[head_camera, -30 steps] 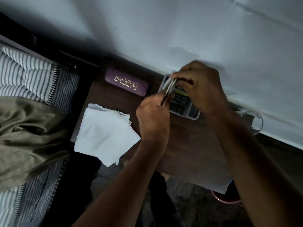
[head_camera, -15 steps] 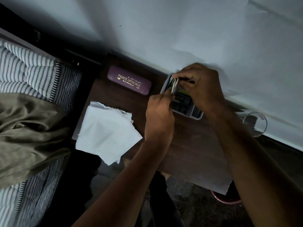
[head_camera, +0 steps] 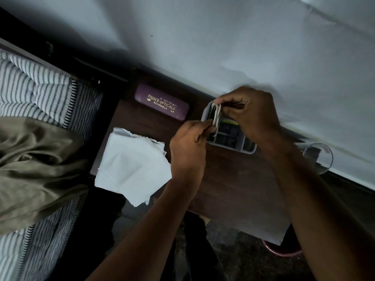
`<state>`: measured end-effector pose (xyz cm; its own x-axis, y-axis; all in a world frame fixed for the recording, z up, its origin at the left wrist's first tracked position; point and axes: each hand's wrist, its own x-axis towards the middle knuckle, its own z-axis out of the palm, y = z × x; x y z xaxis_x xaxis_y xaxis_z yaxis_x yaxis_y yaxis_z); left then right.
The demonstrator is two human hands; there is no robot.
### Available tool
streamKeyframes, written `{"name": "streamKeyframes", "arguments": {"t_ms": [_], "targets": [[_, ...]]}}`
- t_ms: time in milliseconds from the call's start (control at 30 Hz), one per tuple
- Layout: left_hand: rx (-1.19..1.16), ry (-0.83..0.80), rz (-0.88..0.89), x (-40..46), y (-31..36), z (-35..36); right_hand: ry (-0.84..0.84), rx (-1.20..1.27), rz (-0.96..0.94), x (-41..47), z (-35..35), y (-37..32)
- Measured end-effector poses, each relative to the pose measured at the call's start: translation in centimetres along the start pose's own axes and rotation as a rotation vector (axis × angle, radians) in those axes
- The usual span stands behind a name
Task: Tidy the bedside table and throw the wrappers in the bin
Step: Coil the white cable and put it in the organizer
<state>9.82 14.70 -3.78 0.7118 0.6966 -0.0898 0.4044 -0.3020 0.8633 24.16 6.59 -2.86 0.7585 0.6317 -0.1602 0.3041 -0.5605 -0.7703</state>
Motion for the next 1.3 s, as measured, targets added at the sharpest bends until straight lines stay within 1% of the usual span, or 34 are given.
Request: {"name": "streamKeyframes", "arguments": {"t_ms": [200,267,400,533,633,733,800,867,933,1000,1067,1100,1167,1233,1300], "targets": [[0.190,-0.058,0.029,-1.4,0.0,0.4,0.019,-0.016,0.037,-1.0,0.6,-0.6],[0.230,-0.041,0.046,-1.7,-0.3,0.6,0.046,0.019,0.057,-1.5,0.6,-0.8],[0.236,0.002,0.048,-2.0,-1.0,0.7,0.084,0.108,0.170,-2.6,0.9,-1.3],[0.320,0.001,0.023,-2.9,-0.6,0.9,0.121,0.102,0.216,-3.1,1.4,-1.5],[0.385,0.042,-0.012,-3.1,-0.5,0.9,0.117,0.096,0.240,-2.9,2.0,-1.6],[0.411,0.040,0.002,-2.9,-0.6,0.8,0.051,0.022,0.199,-2.5,2.4,-1.8],[0.404,0.033,-0.006,-2.6,-0.5,0.8,0.032,-0.036,0.169,-2.3,2.7,-1.8],[0.390,0.039,-0.010,-2.1,-0.5,0.8,0.075,-0.047,0.188,-2.3,2.9,-1.7],[0.364,0.043,-0.016,-1.7,-0.5,0.8,0.131,0.021,0.239,-2.6,3.1,-1.7],[0.314,0.035,-0.049,-1.5,-0.6,0.8,0.181,0.149,0.298,-3.0,2.8,-1.6],[0.250,0.033,-0.106,-1.5,-0.5,0.8,0.277,0.192,0.312,-3.7,2.0,-1.2],[0.212,0.041,-0.135,-1.6,-0.6,0.7,0.334,0.156,0.306,-4.3,1.6,-0.9],[0.144,0.051,-0.183,-1.8,-0.9,0.8,0.420,-0.004,0.299,-5.8,0.6,-0.3],[0.114,0.050,-0.208,-1.9,-1.1,0.8,0.443,-0.168,0.325,-7.6,0.0,0.7],[0.089,0.056,-0.216,-1.8,-1.2,0.9,0.421,-0.226,0.444,-9.2,-0.4,1.9]]}}
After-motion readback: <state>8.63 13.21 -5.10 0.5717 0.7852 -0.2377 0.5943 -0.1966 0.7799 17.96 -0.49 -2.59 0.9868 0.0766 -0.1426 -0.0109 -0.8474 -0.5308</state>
